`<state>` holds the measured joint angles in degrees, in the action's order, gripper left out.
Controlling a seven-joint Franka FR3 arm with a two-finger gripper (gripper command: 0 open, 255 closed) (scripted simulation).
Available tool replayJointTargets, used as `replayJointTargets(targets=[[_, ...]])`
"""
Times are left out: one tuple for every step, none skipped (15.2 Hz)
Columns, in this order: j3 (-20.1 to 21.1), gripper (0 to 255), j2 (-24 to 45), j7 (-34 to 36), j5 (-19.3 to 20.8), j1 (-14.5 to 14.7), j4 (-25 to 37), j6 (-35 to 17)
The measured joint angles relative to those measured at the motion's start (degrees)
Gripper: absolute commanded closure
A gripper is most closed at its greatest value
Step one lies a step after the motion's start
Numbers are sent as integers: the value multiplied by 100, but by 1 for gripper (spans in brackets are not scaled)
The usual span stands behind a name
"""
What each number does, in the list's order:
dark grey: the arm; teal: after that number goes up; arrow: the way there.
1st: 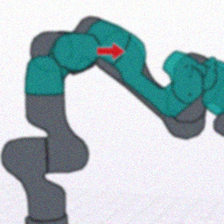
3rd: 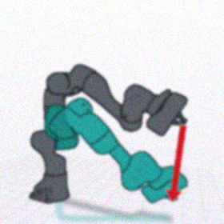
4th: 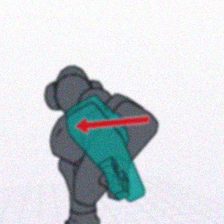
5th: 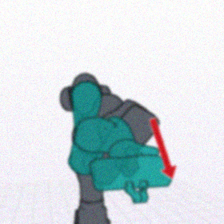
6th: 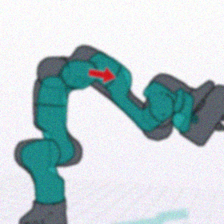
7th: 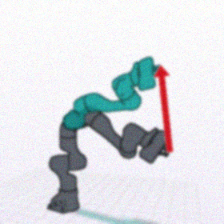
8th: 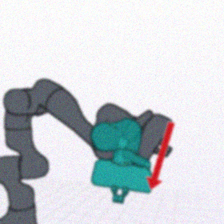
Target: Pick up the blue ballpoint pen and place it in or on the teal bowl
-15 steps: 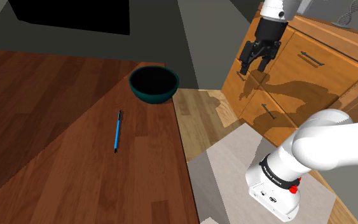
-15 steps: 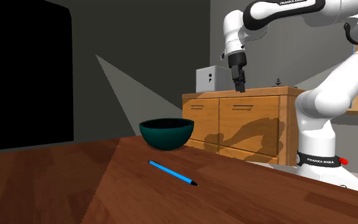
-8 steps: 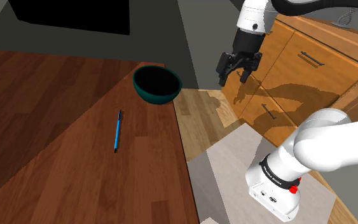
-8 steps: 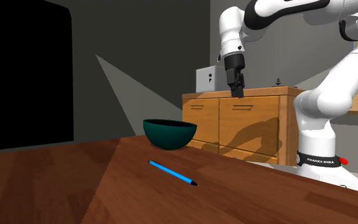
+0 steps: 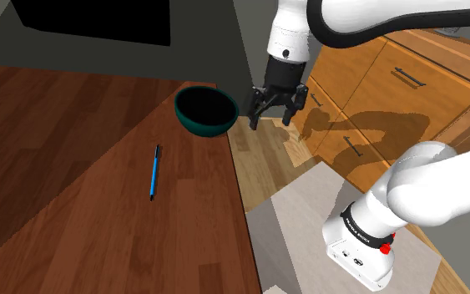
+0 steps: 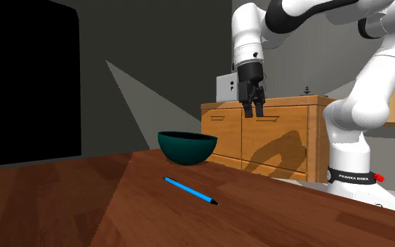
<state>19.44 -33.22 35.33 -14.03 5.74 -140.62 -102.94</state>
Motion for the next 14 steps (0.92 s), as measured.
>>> replayJointTargets(targets=[[116, 0, 109, 159, -45, 17, 65, -67], [237, 0, 278, 317, -68, 16, 166, -158], [369, 0, 469, 493, -87, 15, 292, -248], [501, 0, 691, 663, -83, 1, 418, -365], [646, 0, 872, 852, -98, 10, 492, -494], [776, 0, 1049, 1038, -92, 13, 597, -587], [909, 0, 1248, 1224, -69, 9, 697, -705], [1036, 0, 1496, 1405, -10, -15, 812, -849], [1150, 0, 1718, 1597, 59, -32, 979, -913], [1273, 0, 1909, 1807, 116, -25, 1102, -992], [1357, 0, 2101, 1975, 199, -40, 1225, -1063], [1484, 0, 2346, 2208, 306, -32, 1381, -1152], [1596, 0, 2616, 2452, 441, -26, 1557, -1234], [1685, 0, 2870, 2678, 583, -12, 1713, -1313]])
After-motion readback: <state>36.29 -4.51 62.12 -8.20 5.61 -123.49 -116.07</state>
